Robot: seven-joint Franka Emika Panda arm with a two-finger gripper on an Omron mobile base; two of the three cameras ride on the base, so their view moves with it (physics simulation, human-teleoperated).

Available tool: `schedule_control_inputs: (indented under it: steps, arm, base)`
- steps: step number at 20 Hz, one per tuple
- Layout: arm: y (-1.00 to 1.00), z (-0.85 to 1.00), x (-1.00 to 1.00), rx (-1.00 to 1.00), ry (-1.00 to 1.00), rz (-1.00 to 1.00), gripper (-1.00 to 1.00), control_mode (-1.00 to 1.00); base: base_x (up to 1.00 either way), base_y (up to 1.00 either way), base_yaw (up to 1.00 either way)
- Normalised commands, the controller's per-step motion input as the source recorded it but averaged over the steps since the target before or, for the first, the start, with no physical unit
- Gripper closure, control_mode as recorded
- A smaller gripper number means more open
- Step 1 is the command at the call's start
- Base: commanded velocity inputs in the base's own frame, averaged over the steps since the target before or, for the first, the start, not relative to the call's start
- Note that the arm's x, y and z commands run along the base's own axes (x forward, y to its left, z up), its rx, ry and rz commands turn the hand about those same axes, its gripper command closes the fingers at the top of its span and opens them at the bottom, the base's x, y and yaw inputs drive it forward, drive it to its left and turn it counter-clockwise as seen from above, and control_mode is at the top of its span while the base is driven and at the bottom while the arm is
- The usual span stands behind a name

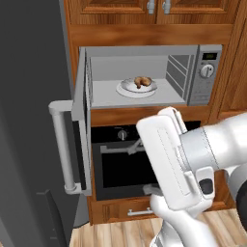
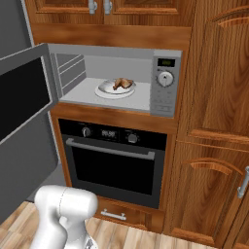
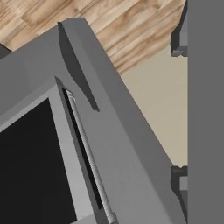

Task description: Transport the chicken drumstick from the fridge to the microwave and turn on the microwave.

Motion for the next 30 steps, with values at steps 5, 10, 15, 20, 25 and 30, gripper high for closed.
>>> schedule_control_inputs:
  steps: [5,10,15,20,25,30]
  arm:
    - [0.27,-0.19,0.01,0.0,0.0,0.0,-1.0,-1.0]
    - [0.3,-0.13,0.04,0.0,-0.06,0.0,-1.0,-1.0]
    - [0.32,-0.15,0.0,-0.01,-0.15,0.0,-1.0,-1.0]
    - [0.27,-0.13,0.09,-0.01,-0.09,-0.01,-1.0,-1.0]
    - [0.13,-0.04,0.16,0.0,0.0,-0.05,-1.0,-1.0]
    - [0.11,-0.07,0.16,0.0,0.0,-0.04,-1.0,-1.0]
  base:
    - [0.0,0.0,0.0]
    - [0.0,0.0,0.0]
    - [0.0,0.0,0.0]
    - [0.0,0.0,0.0]
    - [0.0,0.0,0.0]
    - [0.0,0.0,0.0]
